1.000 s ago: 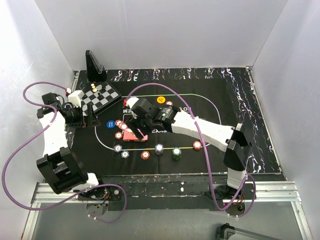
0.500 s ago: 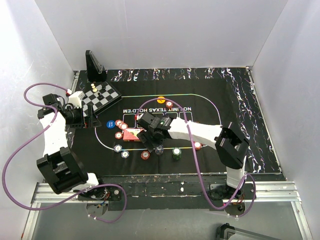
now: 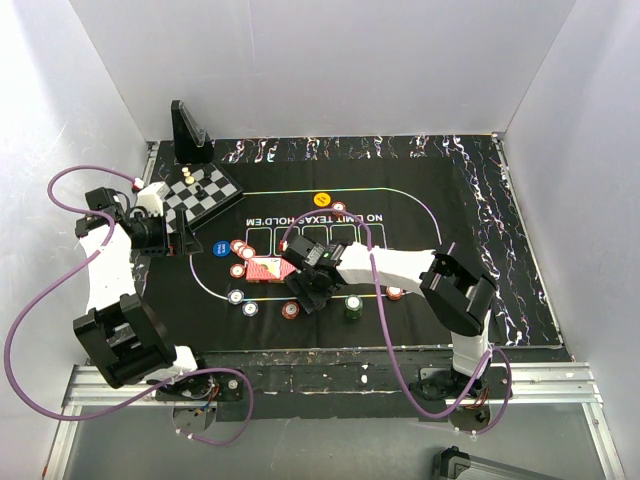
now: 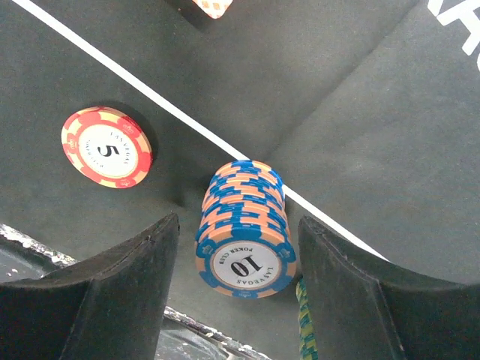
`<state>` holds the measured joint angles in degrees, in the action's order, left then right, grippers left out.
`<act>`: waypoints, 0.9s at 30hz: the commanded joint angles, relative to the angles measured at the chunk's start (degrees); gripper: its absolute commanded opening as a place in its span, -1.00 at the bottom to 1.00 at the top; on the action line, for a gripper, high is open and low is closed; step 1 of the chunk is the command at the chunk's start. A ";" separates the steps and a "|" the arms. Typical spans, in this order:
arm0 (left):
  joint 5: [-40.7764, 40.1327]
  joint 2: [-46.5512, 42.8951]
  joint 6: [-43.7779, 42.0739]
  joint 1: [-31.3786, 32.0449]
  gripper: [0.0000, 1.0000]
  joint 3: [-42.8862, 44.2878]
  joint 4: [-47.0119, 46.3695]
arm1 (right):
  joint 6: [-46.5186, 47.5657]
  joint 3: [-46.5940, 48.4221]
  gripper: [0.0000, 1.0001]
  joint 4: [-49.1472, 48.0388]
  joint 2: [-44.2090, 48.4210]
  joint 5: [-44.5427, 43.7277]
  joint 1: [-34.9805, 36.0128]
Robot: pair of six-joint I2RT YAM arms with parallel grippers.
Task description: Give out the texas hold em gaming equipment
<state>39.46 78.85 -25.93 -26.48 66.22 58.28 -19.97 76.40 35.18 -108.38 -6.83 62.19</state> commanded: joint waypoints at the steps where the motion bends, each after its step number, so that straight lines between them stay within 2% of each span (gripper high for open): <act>1: 1.32 -1.33 -0.08 0.20 0.99 0.41 -0.19 | -1.39 0.06 0.40 -2.22 0.36 1.03 -0.23; 10: 1.23 -1.59 -0.61 0.20 0.99 -0.56 -0.27 | -1.04 1.03 0.36 -1.34 1.06 0.24 -0.32; 18: 1.14 -2.03 -0.87 0.20 1.00 -1.35 -0.45 | -0.86 1.30 0.10 -0.73 1.59 -0.38 -0.32; 27: 1.49 -2.29 -1.22 0.20 0.99 -2.14 -0.54 | -0.25 2.35 0.12 0.50 2.47 -0.29 -0.32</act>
<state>39.46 78.85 -26.35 -26.48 64.42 58.26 -20.75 76.36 34.52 -108.38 -6.50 61.98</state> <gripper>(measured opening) 0.995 0.555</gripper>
